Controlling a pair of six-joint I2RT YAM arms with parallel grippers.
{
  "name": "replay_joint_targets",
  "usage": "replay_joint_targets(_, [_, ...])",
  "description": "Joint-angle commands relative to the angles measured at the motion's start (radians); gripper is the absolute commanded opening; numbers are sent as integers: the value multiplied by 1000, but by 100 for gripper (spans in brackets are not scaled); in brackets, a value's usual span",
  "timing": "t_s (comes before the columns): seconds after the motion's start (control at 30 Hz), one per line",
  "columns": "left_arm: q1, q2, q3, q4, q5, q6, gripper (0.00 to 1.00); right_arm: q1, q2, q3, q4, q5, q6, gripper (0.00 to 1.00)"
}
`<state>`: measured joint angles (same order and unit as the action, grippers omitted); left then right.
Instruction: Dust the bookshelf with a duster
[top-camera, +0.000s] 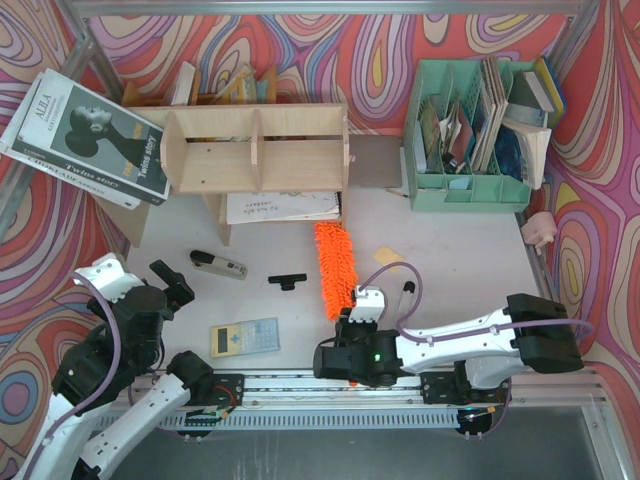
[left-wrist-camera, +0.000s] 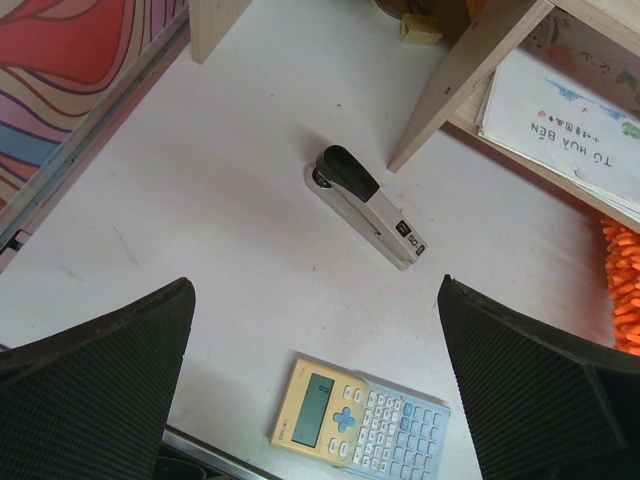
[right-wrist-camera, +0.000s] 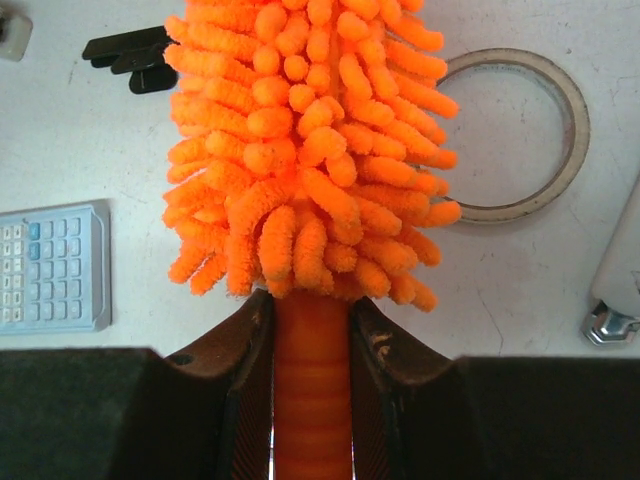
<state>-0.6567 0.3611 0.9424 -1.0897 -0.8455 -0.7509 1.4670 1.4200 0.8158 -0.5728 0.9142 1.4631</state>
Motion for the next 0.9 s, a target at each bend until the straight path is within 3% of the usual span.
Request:
replay_joint_targets(0.0, [-3,-10,-1,1,-9,9,98,-70,40,10,57,-51,-65,0])
replay_joint_targets(0.13, [-4,-17,0,-1,-9,6,98,-83,54,4,161,-117,-176,0])
replay_joint_targets(0.37, [-3,-31,-2,-1,-12,5,98,-82,93,51,169,-144,-251,0])
replay_joint_targets(0.53, [-4,-31,-2,-1,-12,4,98,-64,11,2,314,-160,-462,0])
replay_joint_targets(0.67, [-3,-33,-2,-1,-12,4,98,55,-33,10,209,-31,-446,0])
replay_joint_targets(0.87, [-4,-30,-1,-1,-13,5,98,164,-79,-1,104,17,-385,0])
